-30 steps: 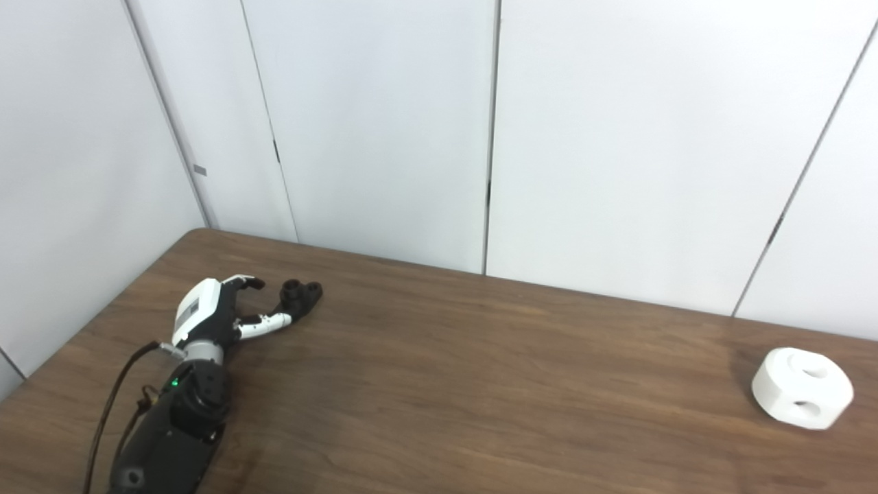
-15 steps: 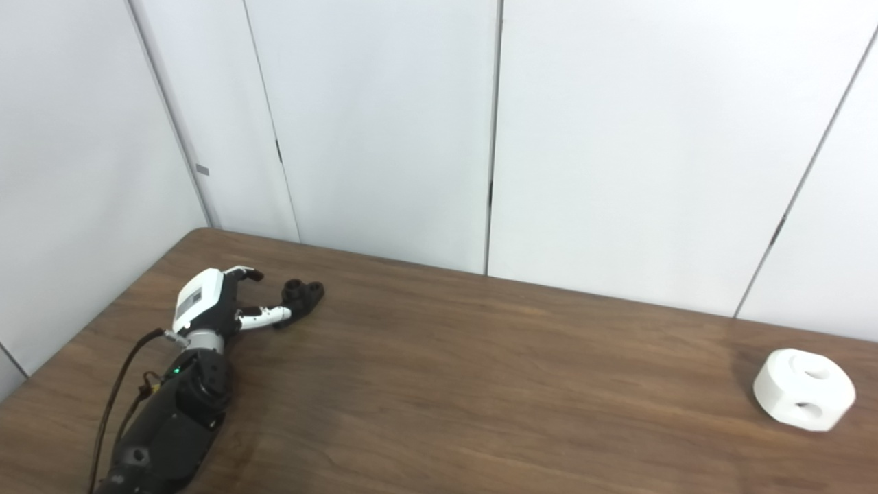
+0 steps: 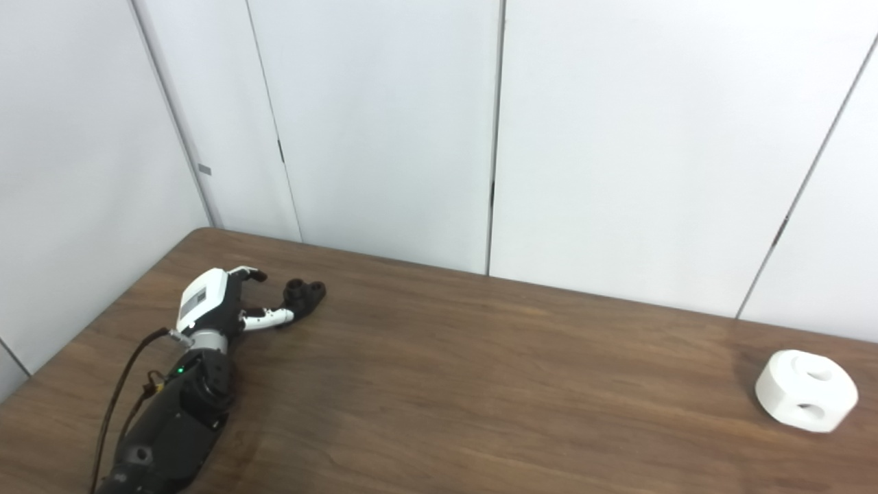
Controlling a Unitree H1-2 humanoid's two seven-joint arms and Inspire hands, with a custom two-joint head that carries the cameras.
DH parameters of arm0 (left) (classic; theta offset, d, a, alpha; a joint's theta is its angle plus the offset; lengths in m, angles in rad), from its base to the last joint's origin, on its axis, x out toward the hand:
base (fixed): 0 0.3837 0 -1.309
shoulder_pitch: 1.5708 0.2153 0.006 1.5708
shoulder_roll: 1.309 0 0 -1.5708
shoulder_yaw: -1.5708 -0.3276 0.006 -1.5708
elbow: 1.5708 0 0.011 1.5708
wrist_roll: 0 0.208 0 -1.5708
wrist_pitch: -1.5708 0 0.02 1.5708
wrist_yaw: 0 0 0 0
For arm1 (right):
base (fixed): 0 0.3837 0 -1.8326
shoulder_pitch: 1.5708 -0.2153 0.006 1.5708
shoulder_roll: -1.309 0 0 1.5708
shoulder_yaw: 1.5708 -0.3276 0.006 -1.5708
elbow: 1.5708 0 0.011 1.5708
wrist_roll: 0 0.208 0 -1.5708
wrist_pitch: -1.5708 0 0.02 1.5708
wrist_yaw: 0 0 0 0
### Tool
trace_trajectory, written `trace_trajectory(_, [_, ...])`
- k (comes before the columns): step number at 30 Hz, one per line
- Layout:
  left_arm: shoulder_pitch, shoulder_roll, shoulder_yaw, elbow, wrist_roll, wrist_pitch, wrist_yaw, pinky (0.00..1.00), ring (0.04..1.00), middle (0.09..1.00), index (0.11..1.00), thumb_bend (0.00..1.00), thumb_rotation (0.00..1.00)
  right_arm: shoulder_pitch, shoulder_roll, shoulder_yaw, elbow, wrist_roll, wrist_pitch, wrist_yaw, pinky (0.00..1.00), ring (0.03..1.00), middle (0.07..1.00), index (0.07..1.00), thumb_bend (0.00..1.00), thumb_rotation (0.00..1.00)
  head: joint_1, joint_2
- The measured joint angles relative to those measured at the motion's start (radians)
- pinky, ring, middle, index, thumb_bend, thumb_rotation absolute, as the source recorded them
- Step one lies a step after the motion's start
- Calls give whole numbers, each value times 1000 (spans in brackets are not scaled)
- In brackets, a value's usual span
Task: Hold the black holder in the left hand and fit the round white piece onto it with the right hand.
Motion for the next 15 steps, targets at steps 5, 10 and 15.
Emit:
trace_trajectory(5, [4,-4,-5,-14,-3,-1,-1,810,899,856,732,943,387,0,0,-1,-3,-2,8,0,1000,1000,998,1000,669,1000,2,2])
trace_trajectory(10, [7,-8,-18,-15,-8,-2,-2,810,894,854,730,950,411,0,0,-1,-7,-4,16,-1,1000,1000,1000,1000,661,1000,3,6])
trace_trajectory(15, [7,-7,-26,-14,-7,-1,0,823,899,860,732,950,408,1,0,-2,-8,-3,17,-1,1000,1000,999,1000,654,1000,2,8])
